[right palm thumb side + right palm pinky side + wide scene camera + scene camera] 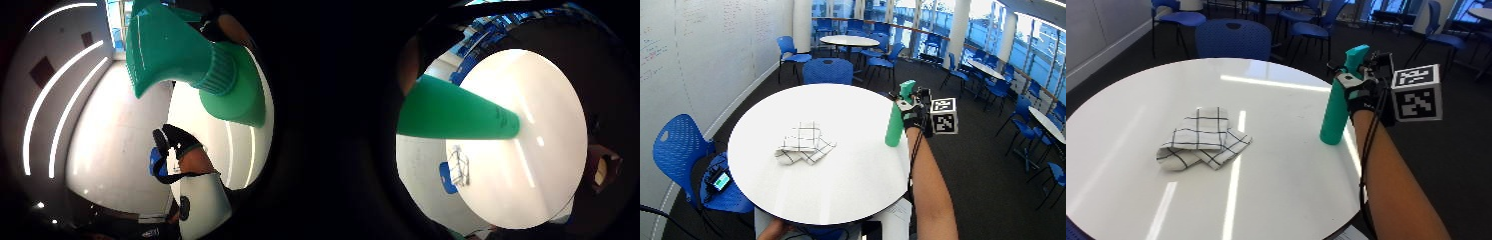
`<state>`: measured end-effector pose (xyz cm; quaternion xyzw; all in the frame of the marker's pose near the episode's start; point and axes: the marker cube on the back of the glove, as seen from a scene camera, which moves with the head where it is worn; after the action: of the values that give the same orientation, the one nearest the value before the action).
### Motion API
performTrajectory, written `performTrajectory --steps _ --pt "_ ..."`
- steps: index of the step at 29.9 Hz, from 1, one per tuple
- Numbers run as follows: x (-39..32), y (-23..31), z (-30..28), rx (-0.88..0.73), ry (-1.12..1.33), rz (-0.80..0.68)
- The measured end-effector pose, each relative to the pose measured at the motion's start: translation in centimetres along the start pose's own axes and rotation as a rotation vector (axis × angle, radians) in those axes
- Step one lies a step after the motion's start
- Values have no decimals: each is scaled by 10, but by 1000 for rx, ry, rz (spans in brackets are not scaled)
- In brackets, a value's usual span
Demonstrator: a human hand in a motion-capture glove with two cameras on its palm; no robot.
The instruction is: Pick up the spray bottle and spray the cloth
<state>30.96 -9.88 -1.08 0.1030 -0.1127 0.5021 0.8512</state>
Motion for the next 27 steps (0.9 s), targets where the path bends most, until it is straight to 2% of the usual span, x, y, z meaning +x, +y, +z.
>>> performTrajectory --steps 15,27 --pt "-4 -21 -2 30 -15 77" --pt "-20 -37 -5 166 -43 44"
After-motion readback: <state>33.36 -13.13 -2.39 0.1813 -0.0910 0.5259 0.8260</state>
